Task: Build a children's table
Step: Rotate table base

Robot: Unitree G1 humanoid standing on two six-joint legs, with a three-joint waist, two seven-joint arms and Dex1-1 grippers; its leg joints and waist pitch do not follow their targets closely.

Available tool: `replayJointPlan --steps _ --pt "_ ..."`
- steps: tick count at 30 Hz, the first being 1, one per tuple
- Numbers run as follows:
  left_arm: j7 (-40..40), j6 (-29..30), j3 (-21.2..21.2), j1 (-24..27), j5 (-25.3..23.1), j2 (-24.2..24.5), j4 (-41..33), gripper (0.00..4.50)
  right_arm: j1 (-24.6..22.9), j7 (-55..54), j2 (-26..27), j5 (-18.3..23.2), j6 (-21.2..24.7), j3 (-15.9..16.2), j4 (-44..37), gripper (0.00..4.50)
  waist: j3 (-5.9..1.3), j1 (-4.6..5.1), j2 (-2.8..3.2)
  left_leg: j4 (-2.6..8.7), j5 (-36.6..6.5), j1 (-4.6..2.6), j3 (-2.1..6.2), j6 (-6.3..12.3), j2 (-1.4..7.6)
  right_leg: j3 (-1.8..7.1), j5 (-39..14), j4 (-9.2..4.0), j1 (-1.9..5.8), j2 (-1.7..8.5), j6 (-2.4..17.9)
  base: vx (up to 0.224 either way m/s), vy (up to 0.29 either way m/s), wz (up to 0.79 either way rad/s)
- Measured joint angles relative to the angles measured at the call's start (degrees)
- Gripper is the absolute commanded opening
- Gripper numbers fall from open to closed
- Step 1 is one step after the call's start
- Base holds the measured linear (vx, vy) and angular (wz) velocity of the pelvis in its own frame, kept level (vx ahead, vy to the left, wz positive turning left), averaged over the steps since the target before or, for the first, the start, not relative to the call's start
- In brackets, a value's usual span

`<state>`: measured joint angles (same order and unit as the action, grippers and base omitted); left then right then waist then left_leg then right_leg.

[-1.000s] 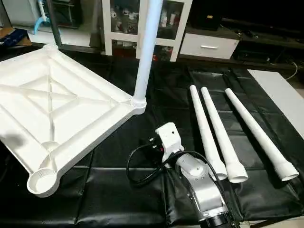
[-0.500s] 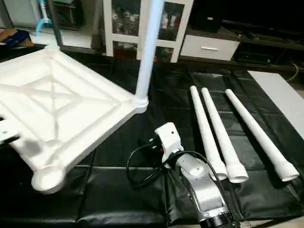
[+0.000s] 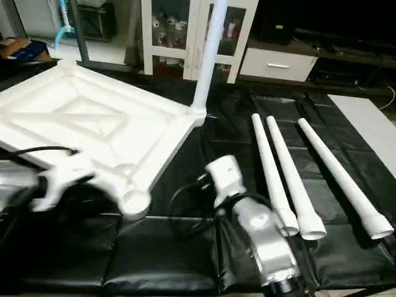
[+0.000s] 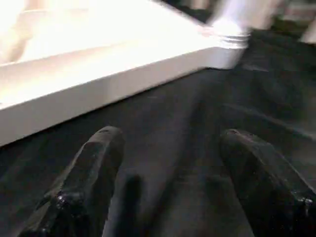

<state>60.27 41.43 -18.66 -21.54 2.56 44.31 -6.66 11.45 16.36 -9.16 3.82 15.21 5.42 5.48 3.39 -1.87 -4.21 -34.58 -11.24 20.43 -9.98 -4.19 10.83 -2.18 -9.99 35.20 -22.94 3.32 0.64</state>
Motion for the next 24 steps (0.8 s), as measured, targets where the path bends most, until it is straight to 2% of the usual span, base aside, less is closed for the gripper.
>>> replayJointPlan --steps 3,9,15,18,21,22,24 --pt "-0.9 0.2 -1.8 -0.3 -0.2 -2.1 0.0 1.34 0.4 -1.1 -0.3 0.1 0.0 -1.9 0.0 3.44 0.05 0.1 0.16 0.03 0.0 -0.01 0.03 -0.07 0.08 -0.06 0.0 0.12 -0.05 -0.07 0.0 0.0 0.0 0.0" --pt "-4.3 -0.4 -4.1 -1.6 -1.2 -9.0 0.2 1.34 0.5 -1.5 -0.5 0.1 0.1 -2.7 0.4 3.44 0.14 -0.08 0.56 0.03 0.1 0.07 0.01 -0.09 0.05 -0.04 0.0 0.03 -0.05 -0.05 0.0 0.0 0.0 0.0" --pt "-9.3 -5.0 -4.9 -3.9 -1.0 -17.3 2.0 1.34 2.1 -2.0 0.2 0.2 0.1 -2.7 1.3 3.44 0.13 0.03 0.68 -0.01 0.1 0.09 0.01 -0.08 0.05 -0.05 0.0 0.05 -0.05 -0.02 0.0 0.0 0.0 0.0" --pt "-11.1 -7.6 -3.8 -5.0 0.3 -20.8 2.6 1.34 2.6 -2.1 0.1 0.2 1.1 -2.8 1.5 3.44 0.01 0.09 1.01 -0.01 0.1 0.11 0.01 -0.08 0.04 -0.04 0.0 0.03 -0.06 -0.02 0.0 0.0 0.0 0.0" --pt "-10.2 -7.4 -3.5 -4.5 2.0 -19.8 0.6 1.34 4.7 -2.2 -0.7 0.0 3.3 -2.7 1.6 3.44 0.03 0.74 1.26 0.0 0.1 0.09 0.01 -0.08 0.06 -0.04 0.0 0.09 -0.12 -0.05 0.0 0.0 0.0 0.0" --pt "-8.1 -6.1 -2.1 -3.1 3.5 -16.9 -2.7 1.34 7.1 -2.4 -2.5 -1.0 6.5 -2.6 1.6 3.44 0.05 1.35 1.43 0.0 0.1 0.09 0.01 -0.1 0.06 -0.04 0.0 0.13 -0.19 -0.06 0.1 0.0 0.0 0.0" --pt "-5.7 -3.9 1.0 -1.7 5.4 -13.3 -6.3 1.34 10.3 -3.1 -6.1 -2.5 12.0 -3.5 1.7 3.44 -0.02 1.56 1.58 0.02 0.1 0.07 0.05 -0.13 0.06 -0.09 0.0 0.16 -0.18 -0.08 0.1 0.0 0.0 0.0"
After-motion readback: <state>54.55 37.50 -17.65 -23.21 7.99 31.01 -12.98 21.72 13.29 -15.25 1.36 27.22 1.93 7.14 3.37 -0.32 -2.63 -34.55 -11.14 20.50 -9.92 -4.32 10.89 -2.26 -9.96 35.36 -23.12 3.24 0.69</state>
